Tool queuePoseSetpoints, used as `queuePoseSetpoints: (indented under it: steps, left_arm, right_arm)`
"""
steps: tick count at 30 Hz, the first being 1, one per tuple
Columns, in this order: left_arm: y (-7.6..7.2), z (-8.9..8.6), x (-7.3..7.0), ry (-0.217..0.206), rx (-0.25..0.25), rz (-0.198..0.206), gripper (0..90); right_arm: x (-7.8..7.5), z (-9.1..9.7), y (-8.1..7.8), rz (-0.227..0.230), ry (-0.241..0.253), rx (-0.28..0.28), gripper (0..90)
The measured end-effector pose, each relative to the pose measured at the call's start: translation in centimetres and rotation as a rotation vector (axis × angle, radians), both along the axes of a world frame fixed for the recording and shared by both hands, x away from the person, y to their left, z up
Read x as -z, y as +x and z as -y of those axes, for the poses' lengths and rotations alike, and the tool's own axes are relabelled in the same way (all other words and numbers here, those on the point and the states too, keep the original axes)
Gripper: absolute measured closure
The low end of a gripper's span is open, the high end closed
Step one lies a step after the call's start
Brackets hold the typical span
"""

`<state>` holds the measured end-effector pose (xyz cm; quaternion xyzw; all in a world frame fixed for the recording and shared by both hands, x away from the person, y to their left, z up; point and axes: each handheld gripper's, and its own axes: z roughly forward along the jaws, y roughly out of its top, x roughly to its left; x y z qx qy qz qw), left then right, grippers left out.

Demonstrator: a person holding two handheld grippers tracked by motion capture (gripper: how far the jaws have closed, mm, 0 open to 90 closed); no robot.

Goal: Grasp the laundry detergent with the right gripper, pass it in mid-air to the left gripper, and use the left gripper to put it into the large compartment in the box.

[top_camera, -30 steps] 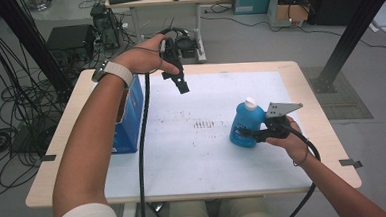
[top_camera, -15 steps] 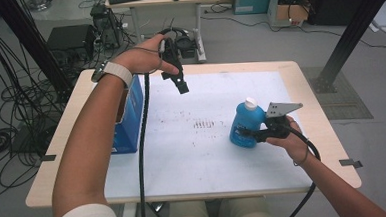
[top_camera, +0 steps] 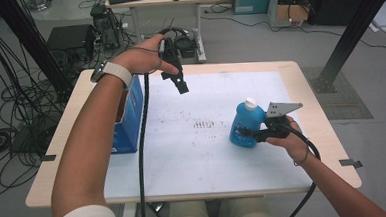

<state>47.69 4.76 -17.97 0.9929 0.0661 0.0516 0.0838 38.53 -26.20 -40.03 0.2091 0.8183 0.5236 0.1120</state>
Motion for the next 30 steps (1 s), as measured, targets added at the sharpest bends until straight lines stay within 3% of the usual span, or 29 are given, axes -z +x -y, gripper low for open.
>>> queuePoseSetpoints:
  steps: [30]
  left_arm:
    - [-0.09, 0.06, 0.01, 0.002, -0.005, 0.002, 13.2]
  right_arm:
    - [0.01, 0.06, 0.00, -0.010, 0.003, 0.002, 43.3]
